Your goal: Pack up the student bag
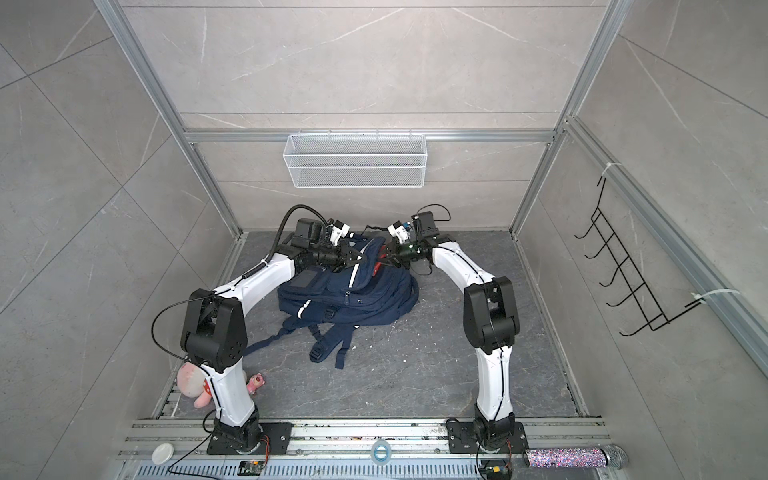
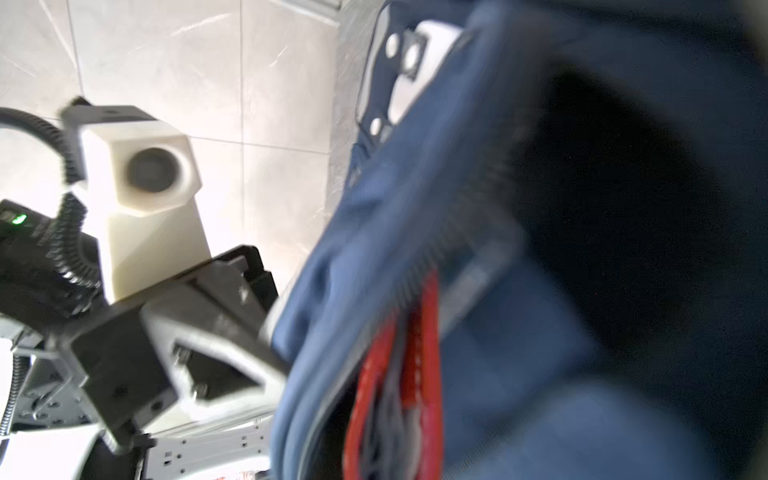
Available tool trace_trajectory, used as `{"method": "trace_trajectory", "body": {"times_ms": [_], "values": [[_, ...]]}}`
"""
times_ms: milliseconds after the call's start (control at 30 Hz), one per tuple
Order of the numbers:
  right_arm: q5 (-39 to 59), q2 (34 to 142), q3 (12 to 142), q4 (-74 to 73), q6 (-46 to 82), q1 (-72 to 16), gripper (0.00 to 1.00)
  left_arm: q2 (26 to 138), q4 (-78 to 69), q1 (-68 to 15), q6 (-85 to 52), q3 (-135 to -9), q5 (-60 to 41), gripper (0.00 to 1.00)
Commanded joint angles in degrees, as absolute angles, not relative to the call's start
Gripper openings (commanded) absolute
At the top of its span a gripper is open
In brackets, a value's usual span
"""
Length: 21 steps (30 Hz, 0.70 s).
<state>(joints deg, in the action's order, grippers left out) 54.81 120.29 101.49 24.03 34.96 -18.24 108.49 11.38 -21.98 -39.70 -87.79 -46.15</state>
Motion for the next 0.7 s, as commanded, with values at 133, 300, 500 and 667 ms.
{"method": "trace_trajectory", "body": {"times_ms": [133, 300, 500, 667], "values": [[57.0, 127.8, 110.7, 19.9, 39.3, -22.5, 0.02, 101.7, 1.7, -22.6, -42.6, -87.6, -53.1, 0.00], [53.1, 127.9, 109.6, 18.1, 41.2, -22.9, 0.21, 101.1, 0.9, -22.5, -43.8, -85.6, -50.5, 0.00], [46.8, 119.7, 104.6, 22.6, 36.5, -22.4, 0.71, 102.0, -2.5, -20.8, -46.9, -82.3, -48.9, 0.00], [40.8, 109.8, 95.2, 22.7, 36.1, -21.0, 0.96, 103.5, -3.3, -19.1, -47.8, -81.2, -46.9, 0.00]]}}
